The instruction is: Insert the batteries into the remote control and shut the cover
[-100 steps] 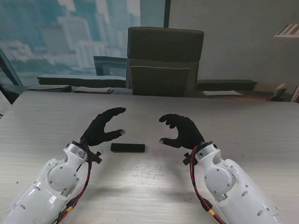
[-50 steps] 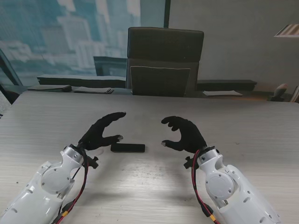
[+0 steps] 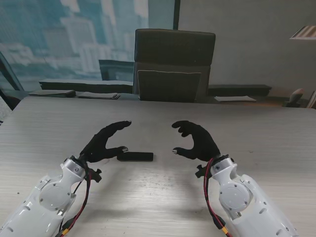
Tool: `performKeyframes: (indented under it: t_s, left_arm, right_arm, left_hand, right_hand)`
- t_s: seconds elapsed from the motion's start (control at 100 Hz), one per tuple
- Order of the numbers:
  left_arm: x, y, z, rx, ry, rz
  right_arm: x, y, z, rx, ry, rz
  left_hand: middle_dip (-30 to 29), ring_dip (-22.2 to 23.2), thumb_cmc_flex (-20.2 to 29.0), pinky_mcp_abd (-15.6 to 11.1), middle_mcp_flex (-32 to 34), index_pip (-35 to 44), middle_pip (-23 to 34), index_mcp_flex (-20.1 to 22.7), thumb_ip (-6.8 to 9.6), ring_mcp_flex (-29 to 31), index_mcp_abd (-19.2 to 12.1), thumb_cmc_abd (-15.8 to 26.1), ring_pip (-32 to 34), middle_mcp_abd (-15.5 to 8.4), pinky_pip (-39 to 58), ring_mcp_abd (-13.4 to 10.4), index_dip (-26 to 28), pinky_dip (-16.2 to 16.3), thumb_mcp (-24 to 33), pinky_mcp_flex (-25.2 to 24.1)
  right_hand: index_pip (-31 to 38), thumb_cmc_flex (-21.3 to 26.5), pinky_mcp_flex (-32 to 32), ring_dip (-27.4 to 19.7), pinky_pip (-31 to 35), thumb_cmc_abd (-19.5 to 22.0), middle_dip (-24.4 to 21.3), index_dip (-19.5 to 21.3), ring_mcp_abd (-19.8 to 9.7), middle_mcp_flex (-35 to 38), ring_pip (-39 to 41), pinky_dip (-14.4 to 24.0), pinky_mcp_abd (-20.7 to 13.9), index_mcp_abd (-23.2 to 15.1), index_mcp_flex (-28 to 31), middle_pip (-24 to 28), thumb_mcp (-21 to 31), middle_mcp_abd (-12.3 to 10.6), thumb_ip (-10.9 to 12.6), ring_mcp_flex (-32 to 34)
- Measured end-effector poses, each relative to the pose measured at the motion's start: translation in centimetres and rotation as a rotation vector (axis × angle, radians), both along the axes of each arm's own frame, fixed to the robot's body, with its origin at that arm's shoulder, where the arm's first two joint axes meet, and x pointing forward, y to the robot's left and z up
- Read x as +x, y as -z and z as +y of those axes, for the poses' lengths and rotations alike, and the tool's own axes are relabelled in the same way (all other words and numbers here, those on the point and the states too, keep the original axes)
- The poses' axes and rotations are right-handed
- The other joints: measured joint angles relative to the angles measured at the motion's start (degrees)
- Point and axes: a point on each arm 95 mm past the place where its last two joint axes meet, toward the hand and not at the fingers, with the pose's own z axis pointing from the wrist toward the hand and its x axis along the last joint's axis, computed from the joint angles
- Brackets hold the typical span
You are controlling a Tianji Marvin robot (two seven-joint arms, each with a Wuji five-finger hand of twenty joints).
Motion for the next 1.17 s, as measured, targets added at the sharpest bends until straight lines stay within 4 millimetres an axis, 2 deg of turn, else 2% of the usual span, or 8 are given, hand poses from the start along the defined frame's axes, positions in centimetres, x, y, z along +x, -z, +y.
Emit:
performKeyframes:
  t_s: [0.05,0.52,0.72,0.86,1.17]
  left_arm:
    - [0.0,0.0,0.0,-0.004,-0.005,-0.003]
    - [0.5,0.5,-0.5,-0.003,0.006,0.033]
    - [0.5,0.5,-0.4,0.006,-0.041,-0.014]
    - [0.6,0.6,-1.0,0.095,-0.079,-0.076]
    - [1.1,0.1,-2.0,0.086,-0.078,-0.090]
  right_arm:
    - [0.1,-0.1,0.0,0.011,0.006,-0.005]
    - [0.3,-0.1,0.5,0.036,-0.007,0.004]
    - [0.5,-0.1,0.7,0.037,-0.013,0.014]
    - [0.5,-0.1,0.7,0.027,-0.013,0.009]
    - [0.4,0.0,0.8,0.037,-0.009,0.007]
  left_hand:
    - [0.0,0.0,0.0,0.0,0.8,0.0,0.0,1.3,0.00,0.6,0.0,0.0,0.2,0.0,0.0,0.0,0.0,0.0,0.0,0.0]
    - [0.0,0.0,0.0,0.0,1.3,0.1,0.0,1.3,0.01,0.6,0.0,0.0,0.2,0.0,0.0,0.0,0.0,0.0,0.0,0.1]
    - [0.0,0.0,0.0,0.0,1.4,0.3,0.0,1.3,0.00,1.3,0.0,0.0,0.8,0.0,0.0,0.0,0.1,0.0,0.1,0.1]
    - [0.0,0.2,0.0,0.0,1.4,1.4,0.8,2.6,0.01,1.3,0.0,-0.2,1.1,0.0,0.4,0.0,0.6,0.1,3.2,0.2]
    - [0.0,0.4,-0.2,0.0,1.4,2.3,1.5,2.6,0.01,2.0,0.0,-1.1,2.3,0.0,1.2,0.0,0.7,0.1,5.1,0.7]
  right_hand:
    - [0.0,0.0,0.0,0.0,-0.3,0.0,0.0,0.0,0.0,0.0,0.0,0.4,0.0,0.0,0.0,0.0,0.0,0.0,0.0,0.0]
    - [0.0,-0.6,0.1,0.0,-1.5,0.0,0.0,-0.7,0.0,0.0,0.2,2.0,0.0,0.8,0.0,0.1,0.0,0.0,-0.5,0.0]
    - [0.0,-0.6,0.4,0.0,-2.0,0.0,0.0,-0.7,0.0,0.0,0.4,2.8,0.0,0.8,0.1,0.1,0.0,0.0,-0.5,0.0]
    - [0.0,-0.6,0.6,0.0,-2.3,0.0,0.0,-0.8,0.0,0.1,0.4,3.4,0.0,0.8,0.2,0.1,0.0,0.0,-0.5,0.0]
    - [0.0,-0.6,0.6,0.0,-2.9,0.0,0.0,-1.2,0.0,0.1,0.4,4.2,0.1,0.8,0.9,0.1,0.0,0.0,-0.5,0.0]
